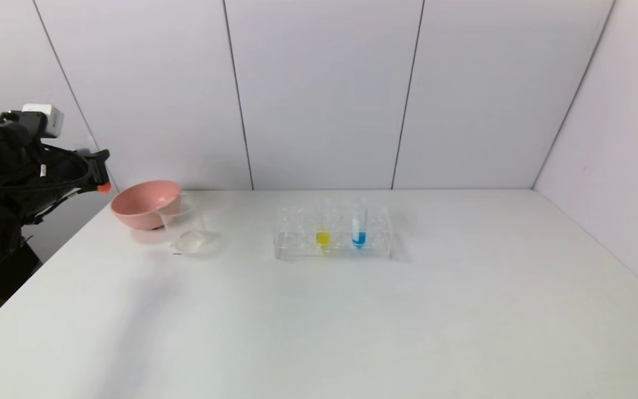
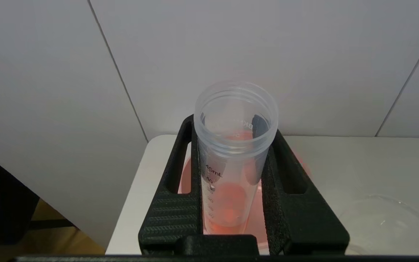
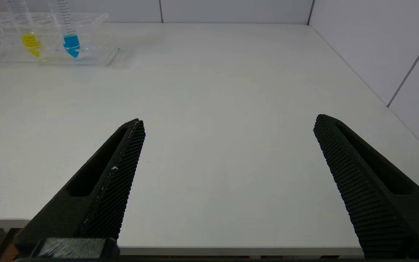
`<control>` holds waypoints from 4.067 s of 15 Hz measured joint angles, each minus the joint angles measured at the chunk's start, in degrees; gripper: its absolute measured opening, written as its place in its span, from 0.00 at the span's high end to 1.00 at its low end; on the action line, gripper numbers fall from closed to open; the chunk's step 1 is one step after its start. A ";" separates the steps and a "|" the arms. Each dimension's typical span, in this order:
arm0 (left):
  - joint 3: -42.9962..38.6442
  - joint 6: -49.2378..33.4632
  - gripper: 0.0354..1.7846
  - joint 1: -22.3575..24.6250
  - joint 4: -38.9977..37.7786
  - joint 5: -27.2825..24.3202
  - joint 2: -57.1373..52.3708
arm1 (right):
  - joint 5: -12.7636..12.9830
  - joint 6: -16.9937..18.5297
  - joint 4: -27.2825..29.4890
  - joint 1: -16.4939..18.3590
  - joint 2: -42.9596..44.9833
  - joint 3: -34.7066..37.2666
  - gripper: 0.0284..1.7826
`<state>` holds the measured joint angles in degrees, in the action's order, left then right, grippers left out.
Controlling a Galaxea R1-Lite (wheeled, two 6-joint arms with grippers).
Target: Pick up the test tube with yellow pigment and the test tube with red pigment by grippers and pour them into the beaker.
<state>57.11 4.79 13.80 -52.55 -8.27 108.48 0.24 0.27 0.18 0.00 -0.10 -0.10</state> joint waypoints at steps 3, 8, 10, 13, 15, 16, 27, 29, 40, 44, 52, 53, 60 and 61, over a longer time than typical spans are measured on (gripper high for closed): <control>0.60 5.27 0.75 -0.77 0.41 -0.30 0.96 | 0.00 -0.02 0.00 0.00 0.00 0.00 0.05; 0.57 9.87 0.75 -1.56 1.78 -0.28 1.39 | 0.02 -0.02 0.00 0.00 0.00 0.00 0.05; 0.85 10.61 0.75 -1.71 4.02 -0.71 1.29 | 0.02 -0.02 0.00 0.00 0.00 0.00 0.05; 0.66 13.62 0.75 -1.88 5.90 -1.77 1.05 | 0.00 -0.02 0.00 0.00 0.00 0.00 0.05; 1.04 14.03 0.75 -1.99 8.33 -3.36 0.52 | 0.02 0.00 0.00 0.00 0.00 0.00 0.05; 1.32 14.41 0.75 -1.95 10.34 -4.11 0.11 | 0.02 0.00 0.00 0.00 0.00 0.00 0.05; 10.85 30.73 0.75 1.00 33.84 -15.41 -2.30 | 0.02 0.00 0.00 0.00 0.00 0.00 0.05; 13.20 33.90 0.75 1.35 39.06 -16.42 -2.39 | 0.02 0.00 0.00 0.00 0.00 0.00 0.05; 21.60 42.40 0.75 1.79 55.27 -17.80 -2.91 | 0.02 0.00 0.00 0.00 0.00 0.00 0.05; 23.56 43.25 0.75 1.68 59.97 -18.63 -2.84 | 0.02 0.00 -0.02 0.00 0.00 0.00 0.05; 32.60 48.57 0.75 -1.35 70.60 -18.60 1.18 | 0.02 -0.02 0.00 0.00 0.00 0.00 0.05; 33.07 48.87 0.75 -1.68 70.63 -18.58 1.61 | 0.02 0.00 -0.02 0.00 0.00 0.00 0.05; 38.83 54.91 0.75 -2.23 79.15 -18.43 3.95 | 0.02 0.00 0.00 0.00 0.00 0.00 0.05; 39.96 55.87 0.75 -2.40 80.49 -18.33 4.47 | 0.02 0.00 0.00 0.00 0.00 0.00 0.05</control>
<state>97.07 60.66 11.40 27.94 -26.60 112.96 0.27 0.27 0.18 0.00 -0.10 -0.10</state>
